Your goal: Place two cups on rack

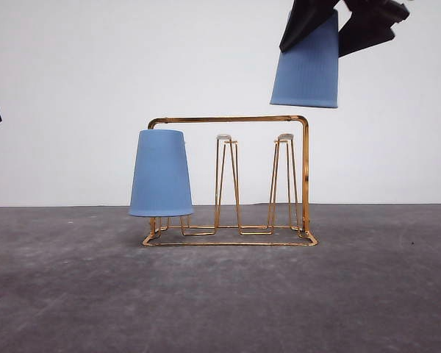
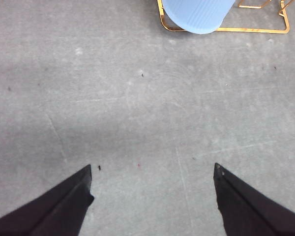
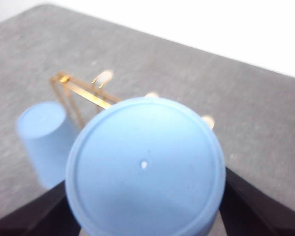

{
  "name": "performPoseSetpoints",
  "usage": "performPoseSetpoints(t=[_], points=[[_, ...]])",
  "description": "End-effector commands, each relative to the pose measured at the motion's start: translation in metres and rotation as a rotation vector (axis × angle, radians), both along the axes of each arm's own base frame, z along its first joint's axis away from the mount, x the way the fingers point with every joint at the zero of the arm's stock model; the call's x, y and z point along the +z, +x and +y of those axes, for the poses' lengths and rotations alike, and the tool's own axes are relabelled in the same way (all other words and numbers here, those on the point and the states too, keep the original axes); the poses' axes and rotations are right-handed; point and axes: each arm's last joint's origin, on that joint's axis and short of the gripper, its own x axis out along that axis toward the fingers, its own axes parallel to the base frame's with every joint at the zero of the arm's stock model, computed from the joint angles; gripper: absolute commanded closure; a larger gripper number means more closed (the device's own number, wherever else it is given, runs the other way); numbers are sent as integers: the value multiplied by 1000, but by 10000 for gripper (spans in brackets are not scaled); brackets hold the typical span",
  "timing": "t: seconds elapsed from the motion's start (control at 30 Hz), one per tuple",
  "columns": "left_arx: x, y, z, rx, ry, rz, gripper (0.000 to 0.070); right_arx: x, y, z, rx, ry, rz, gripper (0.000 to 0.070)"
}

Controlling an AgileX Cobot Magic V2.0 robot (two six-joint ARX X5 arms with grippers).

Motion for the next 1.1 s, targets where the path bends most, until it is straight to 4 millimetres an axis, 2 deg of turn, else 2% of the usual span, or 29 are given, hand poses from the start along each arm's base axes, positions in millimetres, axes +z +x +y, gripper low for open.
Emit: performPoseSetpoints(t=[0.0,0.17,0.37,0.43,0.5,0.57,0.63,0.73,0.83,0.93,1.07], points=[[2,1,-1,-2,-5,-8,242,-3,9,5,4,-3,-10,375],[2,1,-1,-1,-6,-7,242,-26,27,13,4,-25,40,375],[2,1,-1,-1,-6,-8,242,-63,47,22,10,-76,137,372],[2,1,-1,-2,-5,-8,242,-73,52,24,13,-92,163,337],[2,1,-1,-2,-5,-7,241,-82,56,26,16,-101,181,271],[2,1,-1,-2,-5,-7,241,-88,58,28,19,-106,193,199],[2,1,-1,-2,-5,-7,240,-90,58,29,20,-110,202,156],[2,1,-1,-2,-6,-7,236,-87,56,28,18,-105,202,141],[2,1,-1,-2,-5,-6,235,-74,51,25,10,-98,209,137],[2,1,-1,-2,-5,-5,235,-54,40,18,-7,-98,264,137],[2,1,-1,-2,-5,-5,236,-27,15,8,-6,-127,357,139]])
